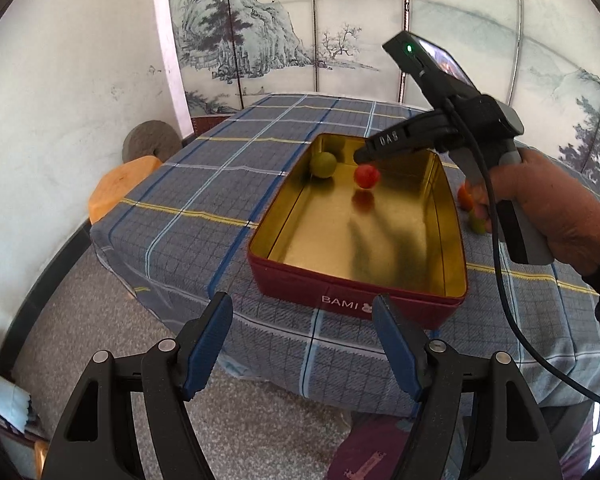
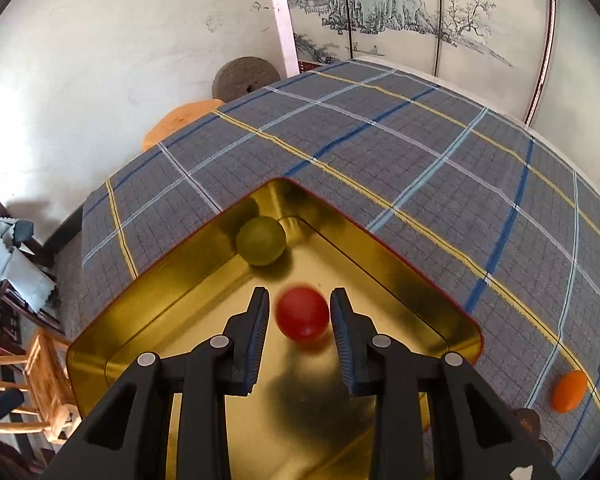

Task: Organize fruits
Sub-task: 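Carry the tomato with the right gripper into the tin and release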

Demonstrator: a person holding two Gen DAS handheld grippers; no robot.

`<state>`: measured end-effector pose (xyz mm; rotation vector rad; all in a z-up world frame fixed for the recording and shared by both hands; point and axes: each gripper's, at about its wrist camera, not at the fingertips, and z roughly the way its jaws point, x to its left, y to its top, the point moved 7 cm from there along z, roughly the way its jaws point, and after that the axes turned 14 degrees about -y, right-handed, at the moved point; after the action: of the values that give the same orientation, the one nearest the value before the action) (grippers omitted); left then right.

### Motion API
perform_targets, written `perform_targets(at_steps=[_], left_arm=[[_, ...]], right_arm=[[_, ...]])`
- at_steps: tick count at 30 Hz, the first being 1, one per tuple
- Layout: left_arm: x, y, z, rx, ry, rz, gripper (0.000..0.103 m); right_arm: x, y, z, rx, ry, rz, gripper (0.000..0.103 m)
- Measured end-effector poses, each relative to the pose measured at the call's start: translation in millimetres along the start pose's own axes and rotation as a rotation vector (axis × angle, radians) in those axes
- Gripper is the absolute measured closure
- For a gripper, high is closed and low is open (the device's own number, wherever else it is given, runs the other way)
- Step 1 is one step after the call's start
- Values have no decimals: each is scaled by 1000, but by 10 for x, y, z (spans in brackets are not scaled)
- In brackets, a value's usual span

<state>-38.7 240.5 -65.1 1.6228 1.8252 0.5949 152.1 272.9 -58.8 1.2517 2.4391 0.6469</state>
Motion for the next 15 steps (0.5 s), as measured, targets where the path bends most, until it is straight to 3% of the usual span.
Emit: perform_targets(at_steps=[7,15], left_arm=[[6,-11,-6,4,3,-2,30],[-147,-10,-19,11,-4,36,30]], right_arm=[[-65,134,-304,-132,15,62,43],[-192,11,-820,-256,75,135,35]])
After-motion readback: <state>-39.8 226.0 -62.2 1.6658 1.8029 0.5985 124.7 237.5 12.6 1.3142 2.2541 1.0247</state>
